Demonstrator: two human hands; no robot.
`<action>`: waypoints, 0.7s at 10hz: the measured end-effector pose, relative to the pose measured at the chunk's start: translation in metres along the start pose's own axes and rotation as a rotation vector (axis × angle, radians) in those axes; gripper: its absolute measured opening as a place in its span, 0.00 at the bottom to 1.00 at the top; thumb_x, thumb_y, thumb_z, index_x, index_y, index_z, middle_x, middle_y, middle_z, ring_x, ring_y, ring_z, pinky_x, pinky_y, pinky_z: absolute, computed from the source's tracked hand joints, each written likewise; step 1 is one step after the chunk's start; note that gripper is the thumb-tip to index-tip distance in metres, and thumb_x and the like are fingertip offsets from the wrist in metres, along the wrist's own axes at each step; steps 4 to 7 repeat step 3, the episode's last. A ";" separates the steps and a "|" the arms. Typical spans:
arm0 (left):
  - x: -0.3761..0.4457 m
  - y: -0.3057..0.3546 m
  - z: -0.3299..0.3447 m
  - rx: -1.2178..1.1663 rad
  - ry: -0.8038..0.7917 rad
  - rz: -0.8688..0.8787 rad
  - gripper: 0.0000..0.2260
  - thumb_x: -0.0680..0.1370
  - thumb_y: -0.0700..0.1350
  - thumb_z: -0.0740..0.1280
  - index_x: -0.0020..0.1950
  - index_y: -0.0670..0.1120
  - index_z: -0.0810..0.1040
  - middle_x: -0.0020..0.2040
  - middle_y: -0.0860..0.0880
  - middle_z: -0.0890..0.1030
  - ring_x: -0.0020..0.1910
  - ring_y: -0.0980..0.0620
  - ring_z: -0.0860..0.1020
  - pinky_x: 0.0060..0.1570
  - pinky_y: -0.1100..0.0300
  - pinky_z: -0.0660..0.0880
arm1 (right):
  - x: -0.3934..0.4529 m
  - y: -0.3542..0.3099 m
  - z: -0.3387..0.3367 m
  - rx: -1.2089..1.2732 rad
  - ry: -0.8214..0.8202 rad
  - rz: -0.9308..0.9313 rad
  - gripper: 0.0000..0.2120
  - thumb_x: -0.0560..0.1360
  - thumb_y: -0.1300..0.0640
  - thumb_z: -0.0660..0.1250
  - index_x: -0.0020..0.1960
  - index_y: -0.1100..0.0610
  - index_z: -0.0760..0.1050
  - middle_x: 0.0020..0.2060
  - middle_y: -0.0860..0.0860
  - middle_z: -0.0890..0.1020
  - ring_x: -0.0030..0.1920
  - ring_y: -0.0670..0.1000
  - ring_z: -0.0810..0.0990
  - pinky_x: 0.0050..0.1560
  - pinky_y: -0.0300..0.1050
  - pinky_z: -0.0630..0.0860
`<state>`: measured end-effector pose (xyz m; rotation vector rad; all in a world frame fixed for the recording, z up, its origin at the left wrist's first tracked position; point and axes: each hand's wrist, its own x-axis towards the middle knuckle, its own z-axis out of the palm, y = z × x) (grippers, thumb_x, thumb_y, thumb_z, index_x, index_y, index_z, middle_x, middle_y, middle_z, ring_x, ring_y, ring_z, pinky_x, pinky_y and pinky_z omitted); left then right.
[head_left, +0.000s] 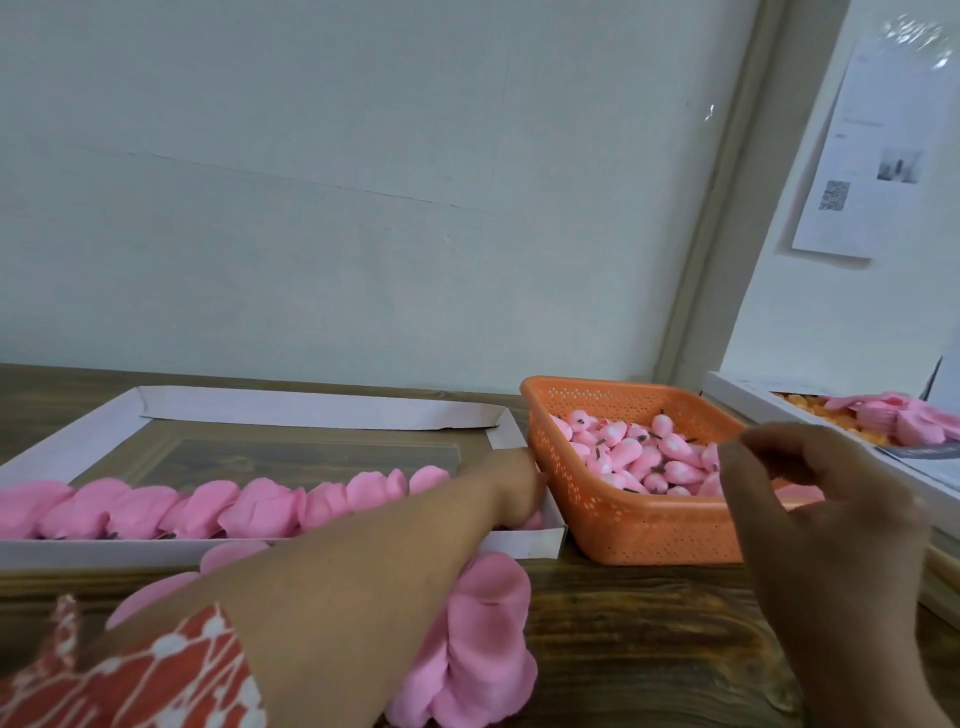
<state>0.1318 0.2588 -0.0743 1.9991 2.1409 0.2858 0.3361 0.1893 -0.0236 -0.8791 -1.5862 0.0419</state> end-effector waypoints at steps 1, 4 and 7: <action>-0.010 0.002 -0.006 -0.136 0.147 -0.059 0.13 0.82 0.53 0.55 0.42 0.48 0.68 0.50 0.44 0.80 0.51 0.43 0.77 0.51 0.50 0.73 | -0.003 -0.002 -0.002 0.045 -0.007 0.041 0.05 0.70 0.59 0.68 0.38 0.50 0.76 0.34 0.42 0.78 0.37 0.42 0.77 0.43 0.48 0.75; -0.037 -0.003 -0.016 -0.146 0.292 -0.057 0.14 0.81 0.57 0.55 0.43 0.50 0.70 0.51 0.46 0.80 0.53 0.44 0.76 0.52 0.51 0.73 | -0.013 -0.012 -0.002 0.152 -0.057 0.113 0.14 0.70 0.64 0.70 0.36 0.45 0.76 0.33 0.43 0.80 0.39 0.37 0.78 0.38 0.25 0.70; -0.037 -0.003 -0.016 -0.146 0.292 -0.057 0.14 0.81 0.57 0.55 0.43 0.50 0.70 0.51 0.46 0.80 0.53 0.44 0.76 0.52 0.51 0.73 | -0.013 -0.012 -0.002 0.152 -0.057 0.113 0.14 0.70 0.64 0.70 0.36 0.45 0.76 0.33 0.43 0.80 0.39 0.37 0.78 0.38 0.25 0.70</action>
